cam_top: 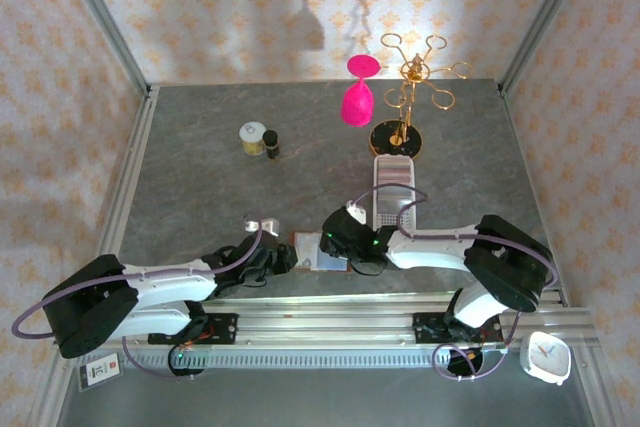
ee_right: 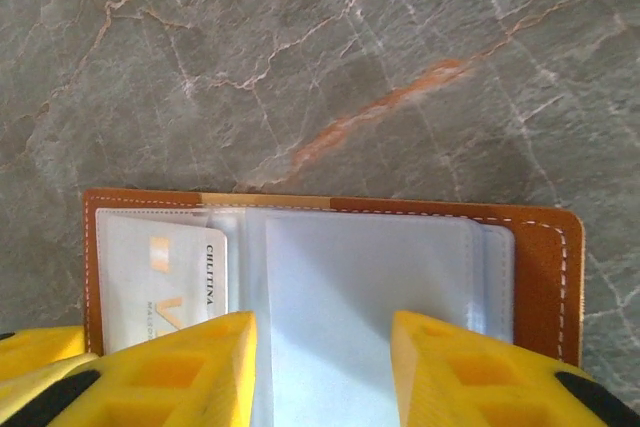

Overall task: Put the credit cards into the card holder
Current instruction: Insert the credit card into the card slot.

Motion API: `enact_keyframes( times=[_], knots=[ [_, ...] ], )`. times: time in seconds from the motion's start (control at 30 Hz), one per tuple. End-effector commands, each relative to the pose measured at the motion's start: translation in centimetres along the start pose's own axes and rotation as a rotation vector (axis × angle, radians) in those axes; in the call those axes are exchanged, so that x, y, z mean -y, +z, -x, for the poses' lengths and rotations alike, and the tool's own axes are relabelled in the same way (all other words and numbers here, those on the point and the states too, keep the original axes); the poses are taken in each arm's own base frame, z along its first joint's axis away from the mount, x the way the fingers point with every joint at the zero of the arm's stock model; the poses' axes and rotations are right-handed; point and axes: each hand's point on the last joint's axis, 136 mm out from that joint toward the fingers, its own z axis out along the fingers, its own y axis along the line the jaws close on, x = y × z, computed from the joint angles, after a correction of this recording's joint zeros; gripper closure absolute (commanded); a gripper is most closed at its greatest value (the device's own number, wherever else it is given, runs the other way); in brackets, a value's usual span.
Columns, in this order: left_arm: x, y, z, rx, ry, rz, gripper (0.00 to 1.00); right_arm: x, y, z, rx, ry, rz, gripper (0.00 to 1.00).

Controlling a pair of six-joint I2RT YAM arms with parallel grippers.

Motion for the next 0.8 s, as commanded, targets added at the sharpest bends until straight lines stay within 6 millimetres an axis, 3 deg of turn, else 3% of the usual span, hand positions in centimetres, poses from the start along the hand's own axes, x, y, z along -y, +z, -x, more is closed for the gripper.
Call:
enact_keyframes(
  times=[0.0, 0.3, 0.77],
  knots=[
    [-0.4, 0.0, -2.4, -0.095, -0.005, -0.01, 0.73, -0.1, -1.0, 1.1, 0.048, -0.023, -0.027, 0.6],
    [-0.2, 0.0, -2.2, -0.09, -0.002, -0.008, 0.73, 0.5, -1.4, 1.5, 0.065, -0.047, -0.071, 0.6],
    [-0.5, 0.0, -2.1, -0.086, 0.005, 0.005, 0.73, 1.4, 0.1, 0.2, 0.017, -0.081, -0.114, 0.6]
  ],
)
